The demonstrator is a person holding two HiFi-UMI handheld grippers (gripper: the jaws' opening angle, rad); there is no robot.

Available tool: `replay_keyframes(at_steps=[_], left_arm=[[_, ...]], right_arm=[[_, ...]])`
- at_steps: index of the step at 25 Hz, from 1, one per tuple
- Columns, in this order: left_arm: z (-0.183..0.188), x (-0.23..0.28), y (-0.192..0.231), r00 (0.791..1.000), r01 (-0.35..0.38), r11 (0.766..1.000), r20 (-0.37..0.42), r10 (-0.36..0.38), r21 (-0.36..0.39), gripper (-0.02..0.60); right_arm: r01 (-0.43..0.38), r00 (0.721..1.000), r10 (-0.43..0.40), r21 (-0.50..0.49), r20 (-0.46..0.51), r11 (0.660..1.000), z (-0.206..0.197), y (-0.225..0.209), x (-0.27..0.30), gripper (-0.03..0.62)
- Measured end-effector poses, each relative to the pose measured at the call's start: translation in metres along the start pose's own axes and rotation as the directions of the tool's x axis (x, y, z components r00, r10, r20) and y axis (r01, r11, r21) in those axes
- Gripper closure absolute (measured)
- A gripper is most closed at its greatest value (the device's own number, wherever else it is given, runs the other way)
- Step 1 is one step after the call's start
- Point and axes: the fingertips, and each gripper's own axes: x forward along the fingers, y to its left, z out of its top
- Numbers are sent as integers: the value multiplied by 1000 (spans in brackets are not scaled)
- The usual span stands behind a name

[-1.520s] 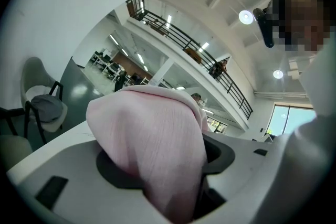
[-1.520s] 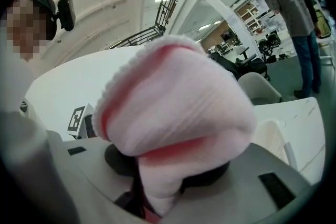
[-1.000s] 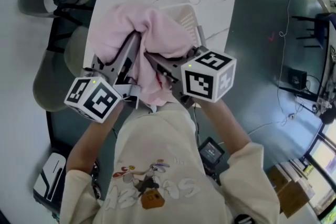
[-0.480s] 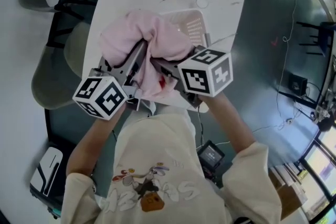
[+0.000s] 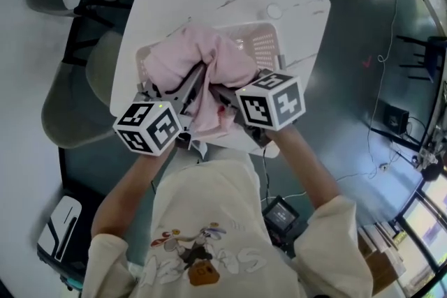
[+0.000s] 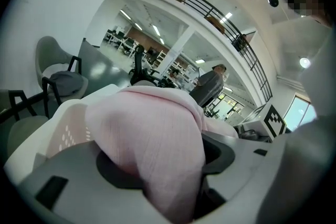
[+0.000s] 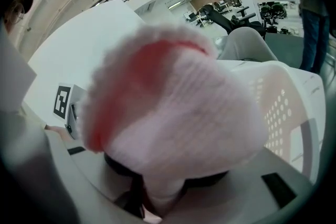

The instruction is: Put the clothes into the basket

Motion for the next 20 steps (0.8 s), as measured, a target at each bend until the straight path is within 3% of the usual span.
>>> replay_keyframes(at_steps=[10, 20], left_arm=[[-30, 23, 20, 994, -47, 997, -100, 53, 59, 302], [-50, 32, 38, 980, -104, 994, -166, 109, 41, 302]], right_arm=[[119, 991, -116, 43, -73, 992, -22, -39, 19, 387], [217, 976, -209, 136, -67, 967, -26, -68, 17, 364]])
